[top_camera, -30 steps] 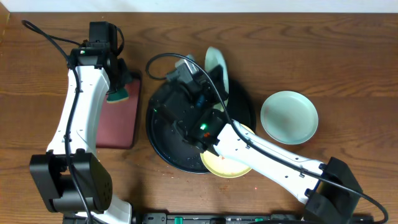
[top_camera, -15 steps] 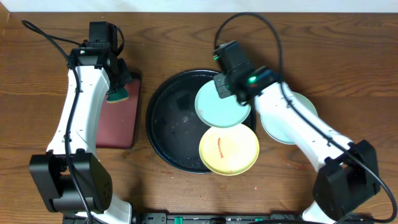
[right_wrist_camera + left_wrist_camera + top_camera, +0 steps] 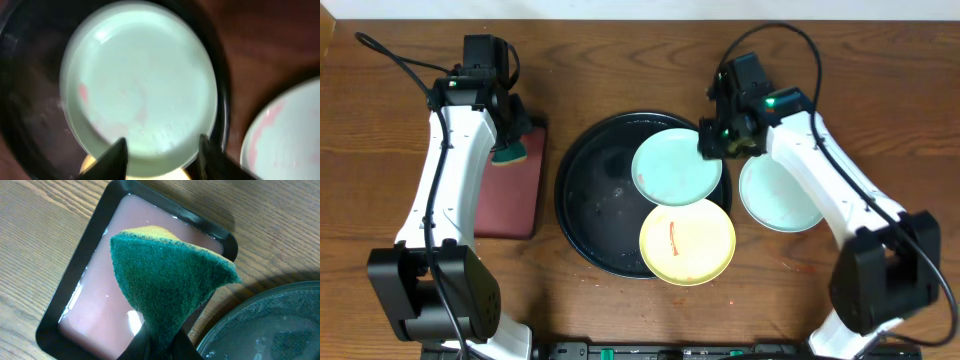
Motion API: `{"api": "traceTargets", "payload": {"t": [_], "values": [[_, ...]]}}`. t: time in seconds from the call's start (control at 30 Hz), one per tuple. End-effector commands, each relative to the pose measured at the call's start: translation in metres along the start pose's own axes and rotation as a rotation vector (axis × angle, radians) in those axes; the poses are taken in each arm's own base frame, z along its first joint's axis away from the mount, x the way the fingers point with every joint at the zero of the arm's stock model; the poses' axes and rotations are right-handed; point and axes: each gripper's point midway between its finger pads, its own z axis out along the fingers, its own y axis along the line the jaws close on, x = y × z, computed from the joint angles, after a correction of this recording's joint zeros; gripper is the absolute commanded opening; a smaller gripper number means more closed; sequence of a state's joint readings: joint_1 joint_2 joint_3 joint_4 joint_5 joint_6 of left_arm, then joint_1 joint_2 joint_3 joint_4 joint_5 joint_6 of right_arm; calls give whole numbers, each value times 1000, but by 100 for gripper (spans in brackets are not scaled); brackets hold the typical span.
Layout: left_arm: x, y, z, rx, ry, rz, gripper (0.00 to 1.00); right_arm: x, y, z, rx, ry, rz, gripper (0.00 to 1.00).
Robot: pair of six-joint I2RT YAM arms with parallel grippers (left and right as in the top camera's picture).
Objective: Clean dirty plates on tray and stack at the side
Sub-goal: 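Grip the green plate rim with right gripper and stack it on the first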
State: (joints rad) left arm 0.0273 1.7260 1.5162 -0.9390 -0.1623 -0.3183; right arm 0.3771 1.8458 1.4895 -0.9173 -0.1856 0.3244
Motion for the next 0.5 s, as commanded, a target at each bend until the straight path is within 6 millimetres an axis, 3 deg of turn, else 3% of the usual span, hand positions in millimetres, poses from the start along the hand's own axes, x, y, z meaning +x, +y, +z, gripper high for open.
{"api": "traceTargets", "payload": {"t": [0.0, 0.13, 0.27, 0.47], "values": [[-2, 1, -2, -2, -6, -20, 7, 17, -19, 24, 78, 102, 136, 50], [-2, 1, -2, -2, -6, -20, 7, 32, -35, 37, 152, 173, 168, 54], [-2, 1, -2, -2, -6, -20, 7, 33, -38, 48, 162, 187, 175, 54], [-2, 1, -2, -2, -6, -20, 8, 29, -36, 61, 157, 179, 166, 45]]}}
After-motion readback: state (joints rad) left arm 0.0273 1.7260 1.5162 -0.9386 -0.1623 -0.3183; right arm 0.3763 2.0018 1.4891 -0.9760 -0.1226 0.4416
